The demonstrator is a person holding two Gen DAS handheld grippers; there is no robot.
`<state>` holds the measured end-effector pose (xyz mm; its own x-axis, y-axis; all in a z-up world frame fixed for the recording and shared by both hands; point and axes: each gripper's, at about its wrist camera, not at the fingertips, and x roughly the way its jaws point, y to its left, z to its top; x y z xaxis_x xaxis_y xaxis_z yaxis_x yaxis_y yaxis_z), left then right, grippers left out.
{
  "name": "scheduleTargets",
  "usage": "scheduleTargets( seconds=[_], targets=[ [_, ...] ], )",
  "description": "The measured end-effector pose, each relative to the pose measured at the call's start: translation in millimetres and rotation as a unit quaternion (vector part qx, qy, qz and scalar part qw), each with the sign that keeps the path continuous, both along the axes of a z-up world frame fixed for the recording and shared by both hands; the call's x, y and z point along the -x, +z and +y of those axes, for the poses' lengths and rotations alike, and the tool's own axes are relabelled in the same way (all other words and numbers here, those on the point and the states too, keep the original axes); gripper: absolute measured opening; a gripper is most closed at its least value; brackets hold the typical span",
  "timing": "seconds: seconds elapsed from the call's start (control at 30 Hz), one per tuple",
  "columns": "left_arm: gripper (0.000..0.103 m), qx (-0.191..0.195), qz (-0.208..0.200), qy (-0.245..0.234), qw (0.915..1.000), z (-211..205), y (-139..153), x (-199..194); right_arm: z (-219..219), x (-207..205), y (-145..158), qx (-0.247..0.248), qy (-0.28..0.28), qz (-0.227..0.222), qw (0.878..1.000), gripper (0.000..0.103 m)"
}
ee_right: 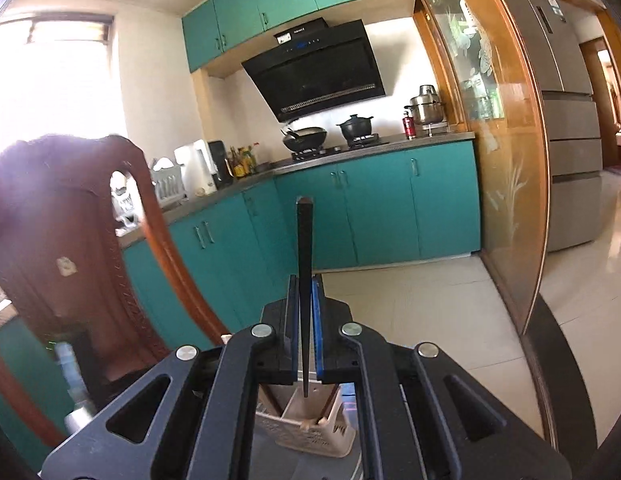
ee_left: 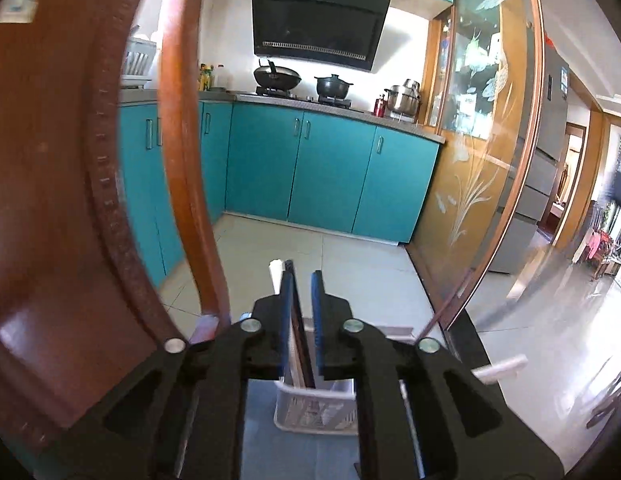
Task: Organize utensils
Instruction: 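Lift both held chopsticks and drop them into the white holder, then grasp a dark chopstick with the left tool while the right tool grasps another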
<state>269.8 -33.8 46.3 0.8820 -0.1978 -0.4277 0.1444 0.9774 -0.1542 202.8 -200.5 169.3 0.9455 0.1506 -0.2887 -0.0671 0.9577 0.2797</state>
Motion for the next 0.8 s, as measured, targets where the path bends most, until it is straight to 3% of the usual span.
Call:
scheduleTargets(
  seconds=[0.07,0.33,0.47,0.63,0.8],
  targets=[
    [0.021,0.003,-0.001,0.000,1.0000,7,-2,17,8,-16,-13,0.003,0.004,0.016,1.000,0.007],
    [0.022,-0.028,0.041,0.004,0.9987,20,-46,62,29,-48,-60,0.023,0.016,0.067,0.997,0.007],
    [0.022,-0.023,0.078,0.000,0.9967,27,-74,72,34,-51,-68,0.034,0.012,0.081,0.996,0.008],
    [0.022,-0.015,0.108,-0.002,0.9940,32,-96,78,30,-33,-56,0.034,0.008,0.057,0.998,0.017],
    [0.022,-0.028,0.119,-0.002,0.9925,31,-108,83,21,29,-32,0.026,0.034,-0.006,0.999,0.017]
  ],
)
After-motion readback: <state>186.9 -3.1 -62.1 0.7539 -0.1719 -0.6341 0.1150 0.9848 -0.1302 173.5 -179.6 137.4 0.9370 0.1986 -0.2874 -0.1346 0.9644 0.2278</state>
